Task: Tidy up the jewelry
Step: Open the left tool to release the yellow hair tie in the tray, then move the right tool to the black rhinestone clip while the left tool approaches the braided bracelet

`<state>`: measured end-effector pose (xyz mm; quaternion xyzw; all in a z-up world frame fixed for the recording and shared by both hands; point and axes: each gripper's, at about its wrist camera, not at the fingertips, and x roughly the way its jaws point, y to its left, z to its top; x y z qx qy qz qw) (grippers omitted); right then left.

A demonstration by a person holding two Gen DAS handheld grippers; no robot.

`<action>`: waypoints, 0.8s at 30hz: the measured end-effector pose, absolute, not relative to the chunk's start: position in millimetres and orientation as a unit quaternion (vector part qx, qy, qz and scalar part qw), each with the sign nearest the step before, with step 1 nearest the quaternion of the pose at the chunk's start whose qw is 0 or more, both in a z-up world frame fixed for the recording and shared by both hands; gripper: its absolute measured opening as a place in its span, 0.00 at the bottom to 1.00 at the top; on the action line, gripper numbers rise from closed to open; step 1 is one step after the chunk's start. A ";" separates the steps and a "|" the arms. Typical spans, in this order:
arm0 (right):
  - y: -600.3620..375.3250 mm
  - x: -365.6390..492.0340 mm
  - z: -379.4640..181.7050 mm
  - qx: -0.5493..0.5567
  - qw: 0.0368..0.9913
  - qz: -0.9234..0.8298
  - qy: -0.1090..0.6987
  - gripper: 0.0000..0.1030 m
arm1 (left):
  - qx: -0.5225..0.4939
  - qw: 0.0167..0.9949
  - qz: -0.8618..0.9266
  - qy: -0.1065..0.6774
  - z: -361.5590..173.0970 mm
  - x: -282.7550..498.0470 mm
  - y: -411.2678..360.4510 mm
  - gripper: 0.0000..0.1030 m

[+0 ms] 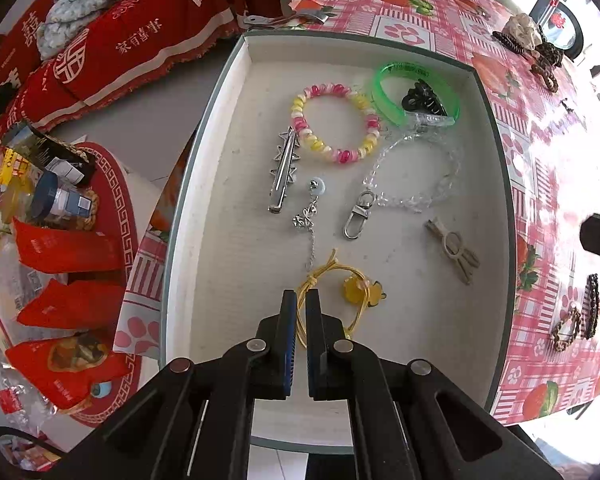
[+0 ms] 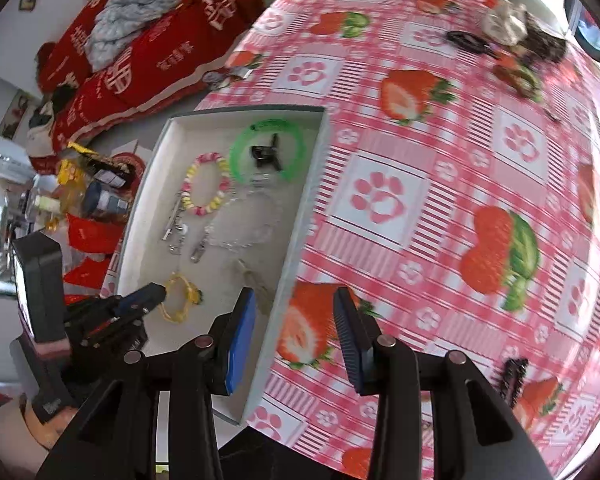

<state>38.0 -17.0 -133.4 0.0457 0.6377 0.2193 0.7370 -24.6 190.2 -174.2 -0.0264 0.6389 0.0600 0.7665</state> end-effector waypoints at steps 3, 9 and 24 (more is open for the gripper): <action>-28.6 35.1 -132.3 0.049 0.738 0.208 0.640 0.42 | -0.026 0.768 0.058 0.637 -169.6 -24.0 190.1 0.10; -56.4 27.9 -132.6 0.061 0.740 0.176 0.646 0.42 | -0.037 0.774 0.054 0.629 -159.9 -25.0 191.9 0.10; -115.5 7.8 -136.9 0.095 0.741 0.100 0.657 0.61 | 0.000 0.792 0.039 0.609 -150.1 -18.7 179.2 1.00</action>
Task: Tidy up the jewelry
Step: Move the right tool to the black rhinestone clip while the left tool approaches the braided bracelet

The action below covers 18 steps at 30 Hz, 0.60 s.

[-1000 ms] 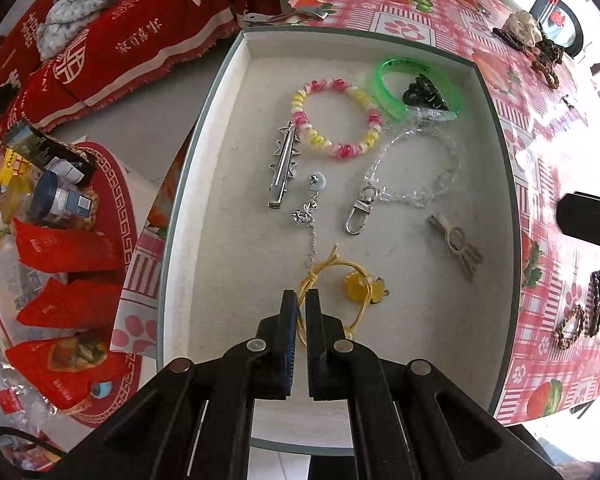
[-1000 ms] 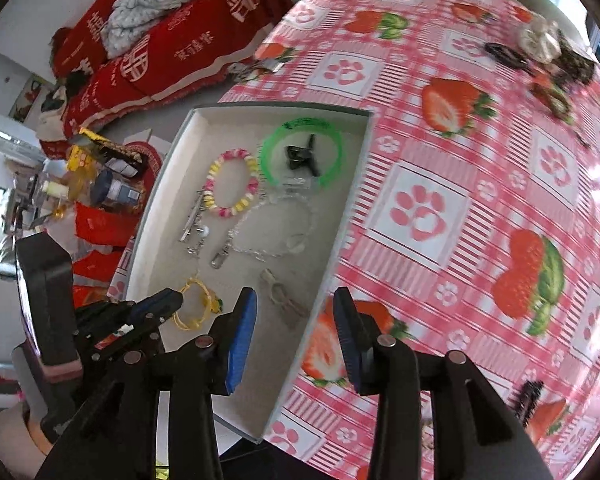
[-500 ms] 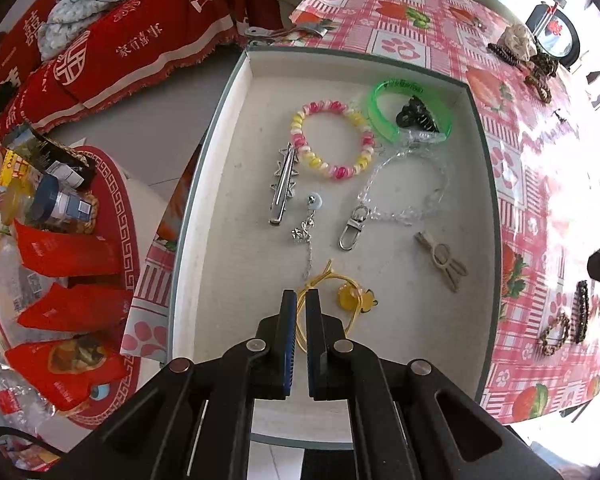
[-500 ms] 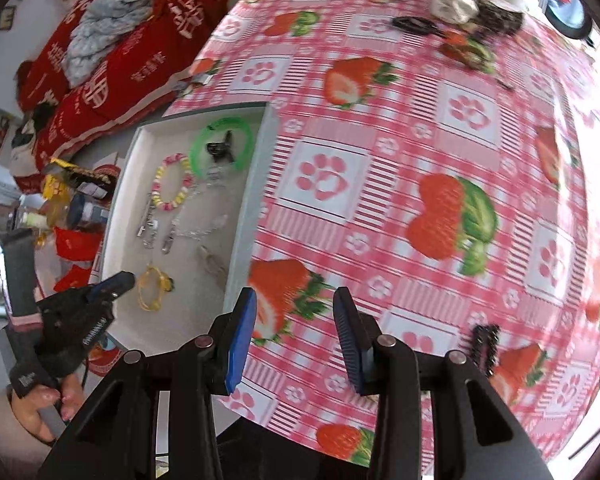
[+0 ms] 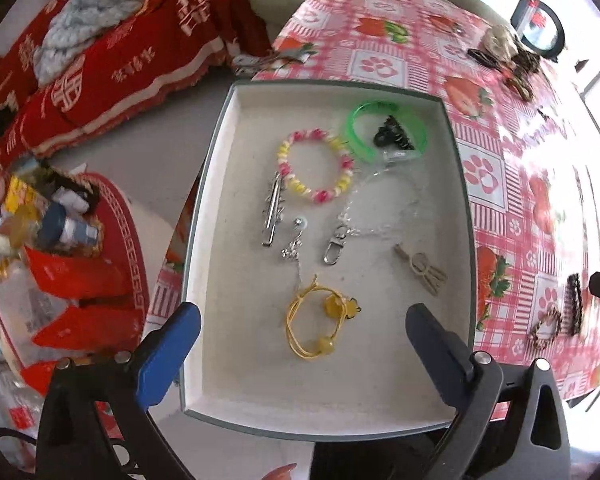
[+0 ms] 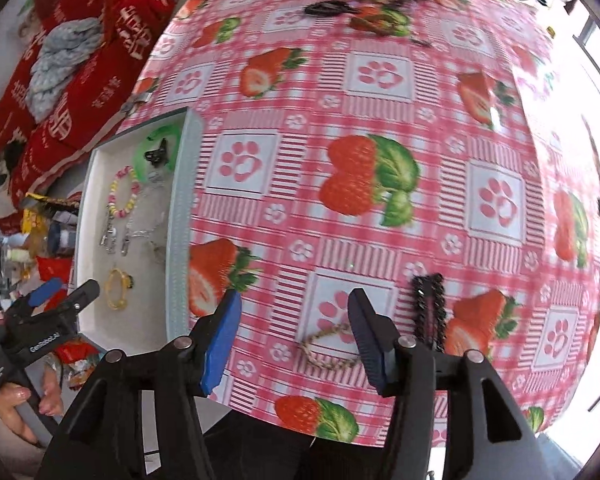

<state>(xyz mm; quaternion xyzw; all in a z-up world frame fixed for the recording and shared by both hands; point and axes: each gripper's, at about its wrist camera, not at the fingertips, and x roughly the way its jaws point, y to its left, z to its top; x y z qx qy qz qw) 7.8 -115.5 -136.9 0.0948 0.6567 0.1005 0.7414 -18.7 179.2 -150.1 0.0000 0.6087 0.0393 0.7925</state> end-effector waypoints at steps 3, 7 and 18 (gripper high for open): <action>-128.4 1.2 -136.5 0.101 0.744 0.084 0.655 0.69 | 0.021 0.799 0.028 0.601 -146.6 -14.7 167.0 1.00; -149.6 -8.4 -136.4 0.113 0.743 0.055 0.657 0.69 | 0.046 0.803 -0.004 0.595 -142.3 -7.3 146.1 1.00; -201.6 -29.9 -153.3 0.120 0.728 -0.003 0.675 0.69 | 0.076 0.799 -0.108 0.586 -120.7 -22.8 55.0 1.00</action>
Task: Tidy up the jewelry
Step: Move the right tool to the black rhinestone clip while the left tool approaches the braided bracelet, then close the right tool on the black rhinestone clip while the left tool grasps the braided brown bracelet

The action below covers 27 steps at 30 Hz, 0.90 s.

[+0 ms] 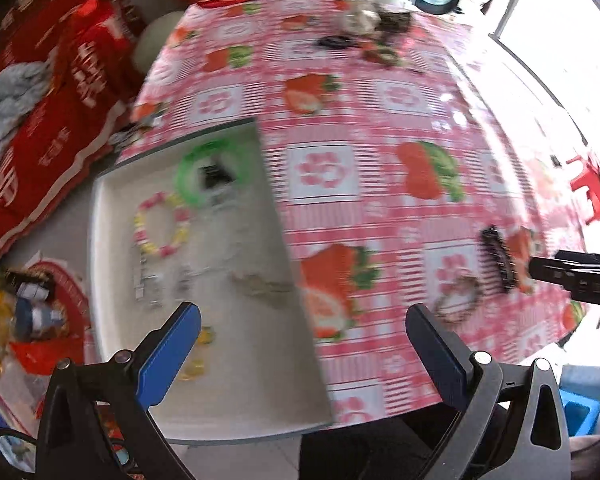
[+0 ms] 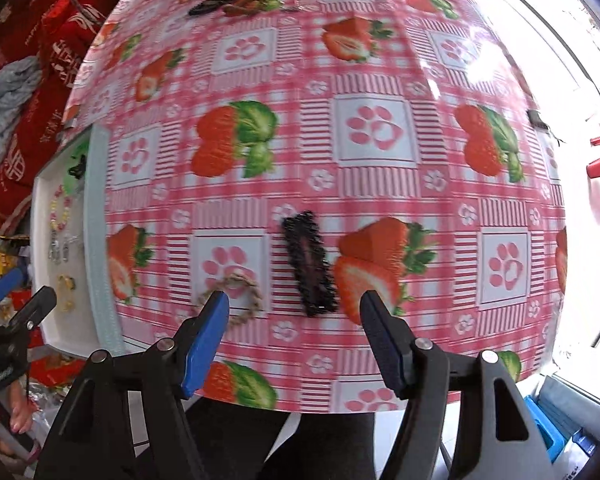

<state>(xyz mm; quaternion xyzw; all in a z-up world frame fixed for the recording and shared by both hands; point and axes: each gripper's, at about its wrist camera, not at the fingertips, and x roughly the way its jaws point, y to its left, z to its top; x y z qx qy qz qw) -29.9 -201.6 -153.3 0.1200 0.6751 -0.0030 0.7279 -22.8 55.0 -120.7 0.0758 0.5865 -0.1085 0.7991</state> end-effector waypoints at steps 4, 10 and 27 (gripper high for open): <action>-213.9 -30.2 -163.6 0.114 0.725 -0.004 0.679 0.69 | 0.086 0.791 -0.135 0.590 -126.7 -32.6 16.0 1.00; -215.1 -26.9 -179.6 0.102 0.724 0.014 0.682 0.69 | 0.100 0.780 -0.145 0.601 -142.1 -46.2 -16.2 1.00; -184.4 -14.8 -215.1 0.016 0.739 0.047 0.672 0.53 | 0.134 0.762 -0.158 0.614 -189.5 -56.5 -56.3 1.00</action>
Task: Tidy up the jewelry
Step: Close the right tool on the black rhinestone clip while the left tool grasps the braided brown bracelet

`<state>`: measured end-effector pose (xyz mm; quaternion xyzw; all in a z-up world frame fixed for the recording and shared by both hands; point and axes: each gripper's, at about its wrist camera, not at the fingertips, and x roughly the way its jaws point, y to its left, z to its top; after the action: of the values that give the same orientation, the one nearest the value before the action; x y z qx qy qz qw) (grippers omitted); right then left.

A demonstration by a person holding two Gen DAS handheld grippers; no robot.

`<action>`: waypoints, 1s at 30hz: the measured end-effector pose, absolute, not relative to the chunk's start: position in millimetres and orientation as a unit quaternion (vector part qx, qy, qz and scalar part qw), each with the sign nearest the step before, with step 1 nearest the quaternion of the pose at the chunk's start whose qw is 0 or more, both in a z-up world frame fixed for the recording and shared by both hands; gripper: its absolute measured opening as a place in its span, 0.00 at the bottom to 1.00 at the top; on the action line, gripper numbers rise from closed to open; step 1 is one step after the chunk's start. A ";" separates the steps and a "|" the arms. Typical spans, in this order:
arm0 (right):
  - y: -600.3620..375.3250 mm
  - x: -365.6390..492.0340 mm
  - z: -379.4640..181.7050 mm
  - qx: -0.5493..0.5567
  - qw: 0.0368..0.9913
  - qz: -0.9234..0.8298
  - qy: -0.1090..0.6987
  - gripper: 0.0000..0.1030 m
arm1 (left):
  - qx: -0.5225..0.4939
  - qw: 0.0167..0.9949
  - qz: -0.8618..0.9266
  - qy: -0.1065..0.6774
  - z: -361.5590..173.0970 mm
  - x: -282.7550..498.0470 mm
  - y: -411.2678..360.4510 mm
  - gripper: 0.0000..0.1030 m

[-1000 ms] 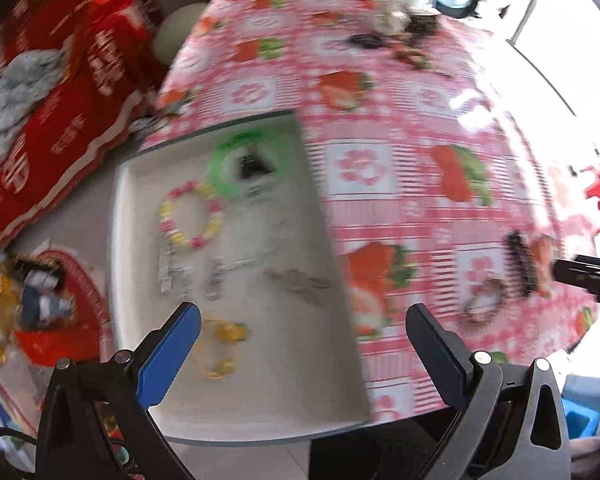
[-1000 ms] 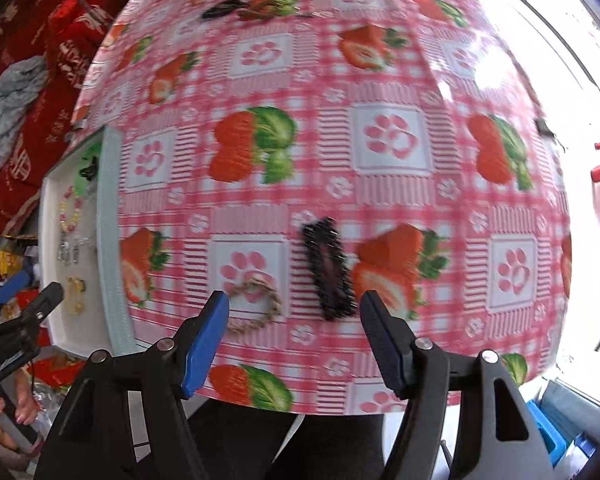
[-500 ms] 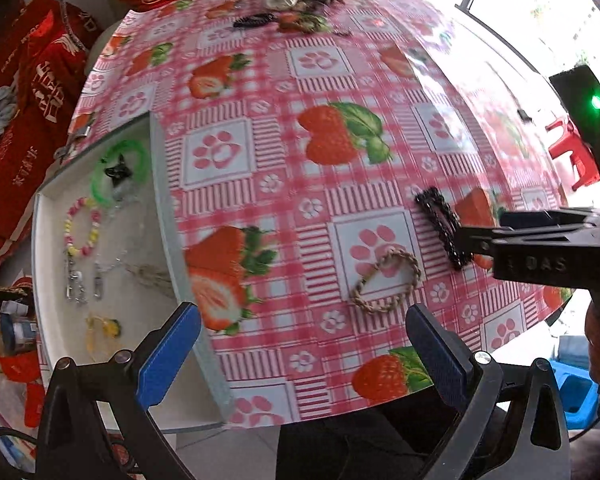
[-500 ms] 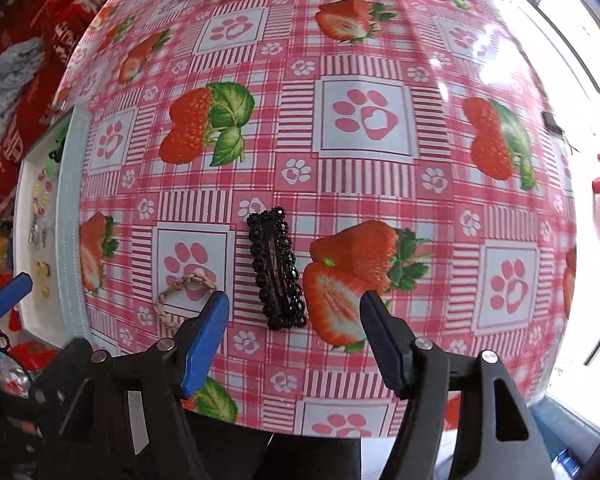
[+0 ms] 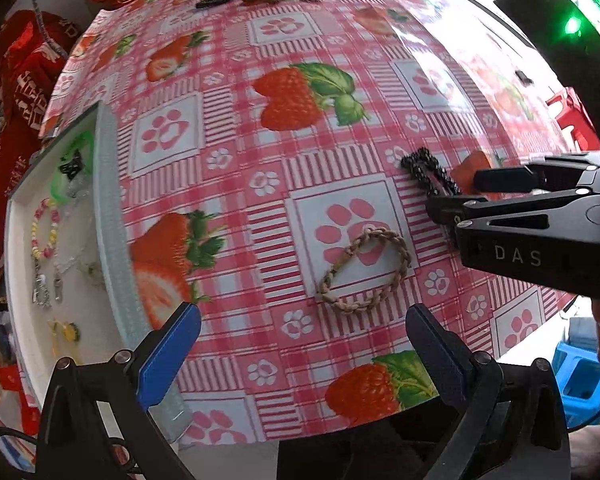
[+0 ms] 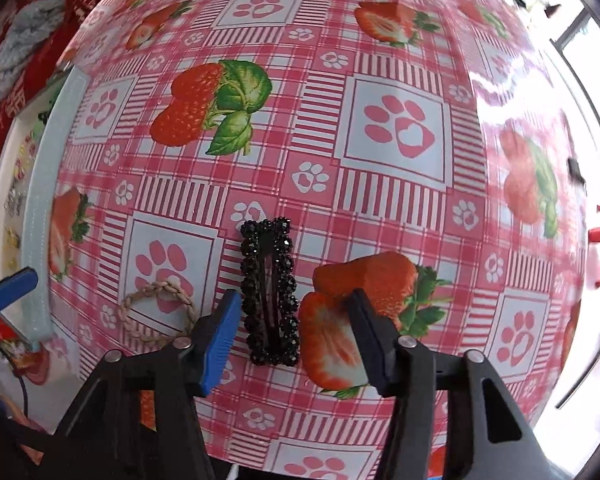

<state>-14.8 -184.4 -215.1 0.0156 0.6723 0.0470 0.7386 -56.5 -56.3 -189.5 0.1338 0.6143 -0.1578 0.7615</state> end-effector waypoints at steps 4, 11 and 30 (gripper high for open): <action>-176.4 -17.5 -217.4 -0.018 0.745 0.041 0.665 0.38 | 0.139 0.761 -0.162 0.613 -199.6 -55.1 -65.3 1.00; -183.0 -25.9 -218.6 -0.008 0.749 0.046 0.661 0.33 | 0.139 0.762 -0.174 0.608 -208.2 -48.6 -81.1 1.00; -224.9 -16.0 -204.5 0.053 0.749 0.041 0.659 0.32 | 0.124 0.752 -0.197 0.616 -204.4 -41.7 -110.0 0.18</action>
<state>-16.0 -224.9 -204.5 0.0526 0.6587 0.0414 0.7494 -41.7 -110.0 -204.4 0.1244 0.6163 -0.1971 0.7522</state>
